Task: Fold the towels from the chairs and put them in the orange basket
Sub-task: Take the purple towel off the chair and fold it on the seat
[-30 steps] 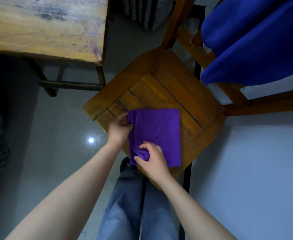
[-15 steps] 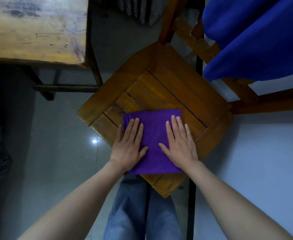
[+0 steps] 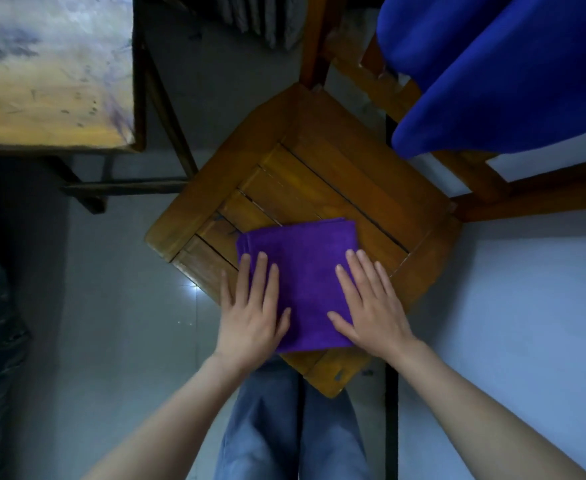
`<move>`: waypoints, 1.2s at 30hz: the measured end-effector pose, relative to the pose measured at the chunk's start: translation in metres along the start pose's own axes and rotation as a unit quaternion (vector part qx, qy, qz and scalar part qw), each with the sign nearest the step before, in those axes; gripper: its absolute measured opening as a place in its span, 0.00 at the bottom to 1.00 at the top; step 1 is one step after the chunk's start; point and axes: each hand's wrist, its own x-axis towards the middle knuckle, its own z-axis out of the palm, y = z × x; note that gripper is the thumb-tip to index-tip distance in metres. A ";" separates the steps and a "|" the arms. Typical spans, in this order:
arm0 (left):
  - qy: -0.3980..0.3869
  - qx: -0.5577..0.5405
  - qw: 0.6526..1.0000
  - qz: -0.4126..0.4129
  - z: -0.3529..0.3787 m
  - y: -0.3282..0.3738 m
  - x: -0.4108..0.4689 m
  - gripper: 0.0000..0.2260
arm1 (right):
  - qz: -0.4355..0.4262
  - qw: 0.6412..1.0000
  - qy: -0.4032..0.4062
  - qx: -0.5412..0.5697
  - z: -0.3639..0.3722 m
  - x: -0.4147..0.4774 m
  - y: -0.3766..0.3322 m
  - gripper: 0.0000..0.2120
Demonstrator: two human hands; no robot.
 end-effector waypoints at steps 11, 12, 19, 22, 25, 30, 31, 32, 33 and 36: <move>-0.024 0.041 0.994 0.097 0.035 0.019 -0.088 0.25 | -0.135 0.987 -0.055 -0.069 0.041 -0.104 -0.031 0.37; -0.015 0.043 0.994 0.102 0.034 0.017 -0.091 0.25 | -0.134 0.988 -0.035 -0.075 0.043 -0.110 -0.038 0.29; 0.042 0.006 0.992 0.121 0.028 0.022 -0.075 0.17 | -0.042 0.995 -0.006 -0.088 0.041 -0.103 -0.067 0.20; 0.005 -0.039 0.988 0.147 0.013 0.022 -0.081 0.14 | -0.044 0.996 0.037 -0.069 0.033 -0.104 -0.066 0.10; -0.039 -0.053 0.987 0.149 -0.005 0.022 -0.089 0.17 | -0.052 0.995 0.079 -0.044 0.017 -0.103 -0.067 0.08; -0.041 -0.051 0.989 0.132 -0.058 0.019 -0.078 0.17 | -0.083 0.988 0.122 -0.033 -0.036 -0.085 -0.061 0.10; -0.031 -0.047 0.990 0.130 -0.070 0.019 -0.073 0.15 | -0.088 0.987 0.129 -0.035 -0.048 -0.080 -0.059 0.09; -0.028 -0.043 0.991 0.126 -0.081 0.020 -0.069 0.14 | -0.091 0.986 0.137 -0.038 -0.061 -0.074 -0.058 0.08; -0.019 -0.040 0.992 0.120 -0.101 0.021 -0.062 0.14 | -0.098 0.982 0.152 -0.048 -0.082 -0.067 -0.055 0.07; 0.016 -0.021 0.993 0.118 -0.144 0.019 -0.043 0.14 | -0.104 0.975 0.183 -0.071 -0.134 -0.042 -0.048 0.07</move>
